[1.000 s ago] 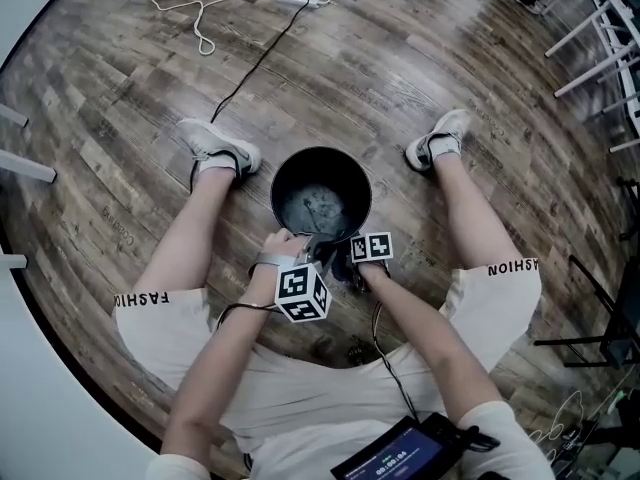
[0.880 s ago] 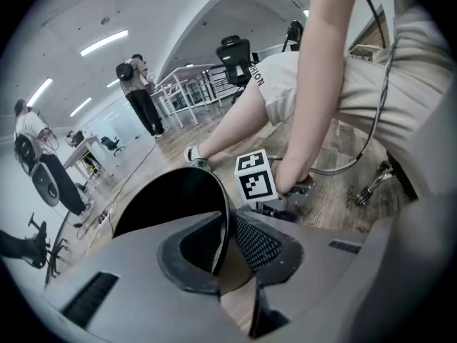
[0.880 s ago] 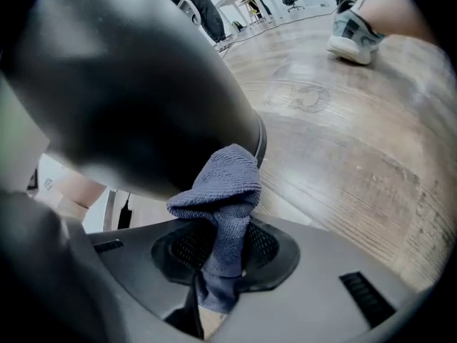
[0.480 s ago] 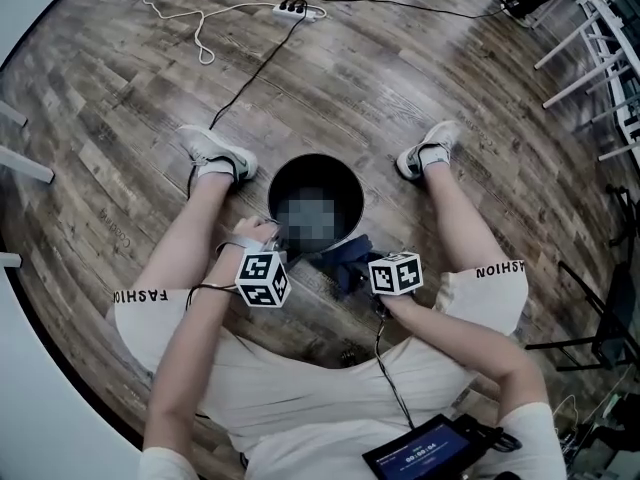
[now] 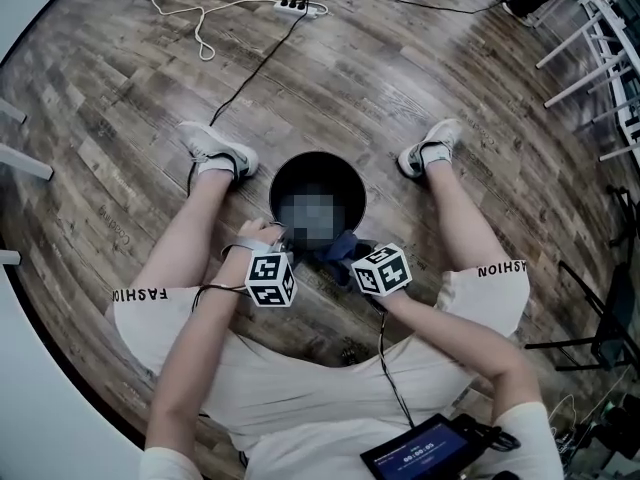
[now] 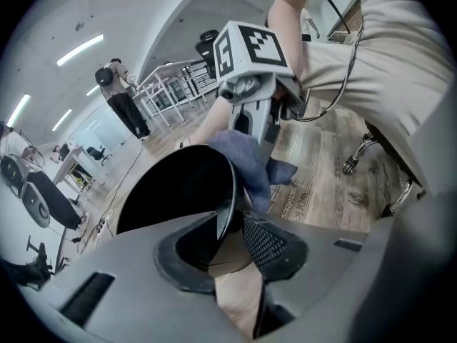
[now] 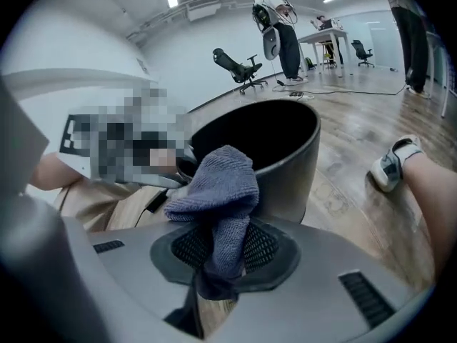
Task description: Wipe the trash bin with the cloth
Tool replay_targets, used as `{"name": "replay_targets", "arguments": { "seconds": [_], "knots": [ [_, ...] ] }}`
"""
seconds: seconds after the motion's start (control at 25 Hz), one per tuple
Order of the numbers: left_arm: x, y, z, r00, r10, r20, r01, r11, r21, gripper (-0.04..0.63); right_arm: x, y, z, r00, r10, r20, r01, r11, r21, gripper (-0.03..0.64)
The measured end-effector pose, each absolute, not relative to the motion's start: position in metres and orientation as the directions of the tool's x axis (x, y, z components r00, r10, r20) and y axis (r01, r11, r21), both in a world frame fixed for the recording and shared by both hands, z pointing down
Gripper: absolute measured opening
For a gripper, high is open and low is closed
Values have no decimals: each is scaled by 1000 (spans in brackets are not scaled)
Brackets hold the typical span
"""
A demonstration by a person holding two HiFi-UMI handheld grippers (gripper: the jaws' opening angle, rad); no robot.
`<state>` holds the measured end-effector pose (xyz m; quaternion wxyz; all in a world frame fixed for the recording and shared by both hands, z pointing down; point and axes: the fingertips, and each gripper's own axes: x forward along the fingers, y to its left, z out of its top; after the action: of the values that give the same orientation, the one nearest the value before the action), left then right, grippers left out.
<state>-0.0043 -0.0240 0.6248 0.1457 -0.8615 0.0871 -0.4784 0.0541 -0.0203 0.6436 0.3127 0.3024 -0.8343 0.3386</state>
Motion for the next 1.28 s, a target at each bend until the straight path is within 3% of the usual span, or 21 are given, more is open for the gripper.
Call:
{"name": "replay_targets", "arguments": {
  "seconds": [0.28,0.52,0.72,0.88,1.0,1.28],
  "knots": [
    [13,-24,623,505,-309,806,-95,-948,-304,97,68,-35,736,-571,-272,775,-778,481,-404,87],
    [23,-22,624,455,-304,837,-218,-949,-226,87,88,-53,811,-487,-312,816,-828,461,-319,87],
    [35,-25,624,430,-349,833,-297,-926,-234,87,108,-65,837,-429,-327,842,-890,311,-332,87],
    [34,-23,623,436,-371,820,-331,-913,-237,87,108,-62,834,-437,-285,853,-885,306,-351,87],
    [32,-24,615,469,-371,802,-316,-918,-240,92,112,-58,821,-443,-261,858,-879,316,-357,87],
    [2,-25,605,491,-330,806,-100,-941,-324,120,100,-31,740,-529,-254,810,-797,478,-370,87]
  ]
}}
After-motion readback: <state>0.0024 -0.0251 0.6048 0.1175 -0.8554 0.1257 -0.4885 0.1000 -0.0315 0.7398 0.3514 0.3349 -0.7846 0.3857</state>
